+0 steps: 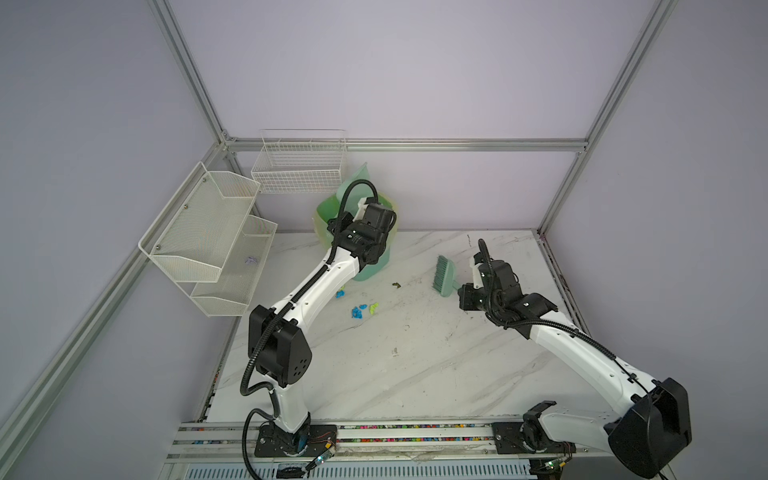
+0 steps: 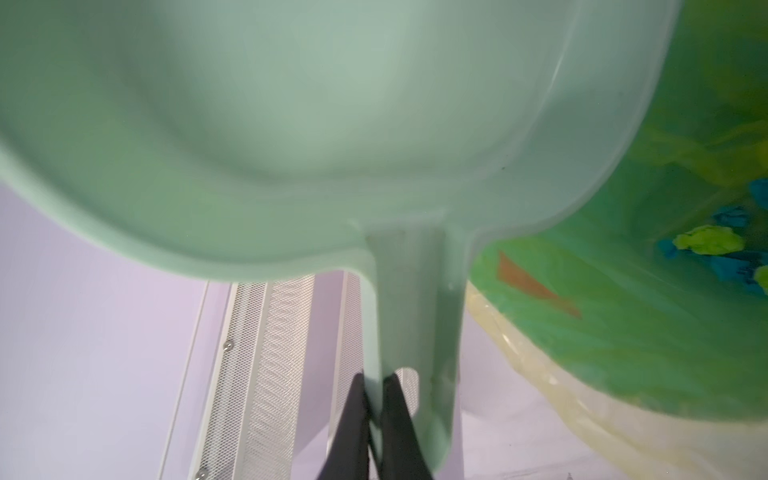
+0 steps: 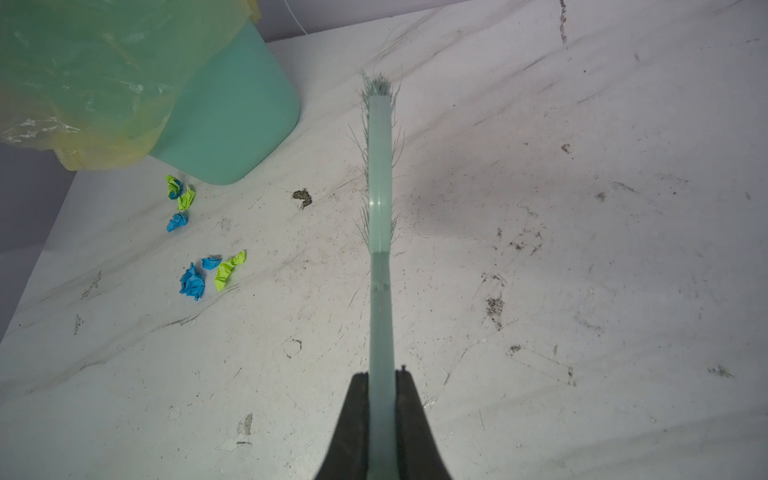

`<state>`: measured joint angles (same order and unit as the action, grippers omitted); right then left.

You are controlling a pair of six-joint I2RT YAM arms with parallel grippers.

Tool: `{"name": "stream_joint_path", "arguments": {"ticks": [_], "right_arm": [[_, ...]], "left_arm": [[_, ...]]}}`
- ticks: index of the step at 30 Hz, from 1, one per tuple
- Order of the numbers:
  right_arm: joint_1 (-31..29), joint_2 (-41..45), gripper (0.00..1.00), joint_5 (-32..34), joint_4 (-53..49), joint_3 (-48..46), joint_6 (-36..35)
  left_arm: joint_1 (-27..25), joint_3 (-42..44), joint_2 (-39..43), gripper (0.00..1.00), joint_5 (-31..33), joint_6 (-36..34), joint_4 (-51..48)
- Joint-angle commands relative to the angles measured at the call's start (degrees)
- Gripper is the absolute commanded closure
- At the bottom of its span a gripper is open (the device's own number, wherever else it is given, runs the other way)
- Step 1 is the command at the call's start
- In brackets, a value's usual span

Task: Sweep away the paper scraps from the table
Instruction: 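Lower the empty dustpan toward the scraps with the left while the right follows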

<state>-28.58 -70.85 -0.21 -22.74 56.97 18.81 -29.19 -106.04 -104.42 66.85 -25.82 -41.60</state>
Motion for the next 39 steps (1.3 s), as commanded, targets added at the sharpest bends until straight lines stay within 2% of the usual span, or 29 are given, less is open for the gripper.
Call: {"name": "stream_joint_path", "arguments": {"ticks": [1,2,4,8,13,18,25,29,31,39], "right_arm": [[0.19,-1.01,1.0,0.2,1.87,1.09,0.56],[0.23,-1.55,1.0,-0.03,1.98,1.33,0.58],[0.12,-2.83,1.0,0.11,2.09,2.2,0.59],[0.16,-4.1,1.0,-3.41,3.52,3.29,1.16],[0.14,-4.38,1.0,-7.37,5.58,3.56,3.1],[-0.27,-5.46,1.0,-11.32,8.29,3.23,6.3],[-6.47,-7.55,1.0,-11.84,13.57,3.61,12.04],[-9.92,-11.62,1.0,-12.58,16.1,4.75,14.06],[-10.68,-12.62,1.0,-14.03,18.05,4.64,15.77],[-13.64,-17.02,1.0,-16.53,22.4,7.31,19.35]], "left_arm": [[-0.85,-15.5,1.8,1.0,-8.46,18.54,-21.18],[-1.37,-20.41,0.16,1.0,-10.87,23.56,-27.76],[-2.78,-26.44,-2.03,1.0,-16.01,28.6,-35.58],[-4.0,-25.34,-0.21,1.0,-18.84,32.3,-38.67],[-3.99,-15.91,7.19,1.0,-26.57,33.93,-35.36],[-4.03,-5.25,12.59,1.0,-30.67,36.69,-33.89],[-4.03,4.29,17.78,1.0,-39.82,43.08,-33.15],[-4.03,8.26,21.16,1.0,-40.49,43.27,-32.51],[-4.08,10.23,22.53,1.0,-42.94,43.33,-32.41],[-4.04,16.09,26.86,1.0,-43.76,43.48,-32.85]]}}
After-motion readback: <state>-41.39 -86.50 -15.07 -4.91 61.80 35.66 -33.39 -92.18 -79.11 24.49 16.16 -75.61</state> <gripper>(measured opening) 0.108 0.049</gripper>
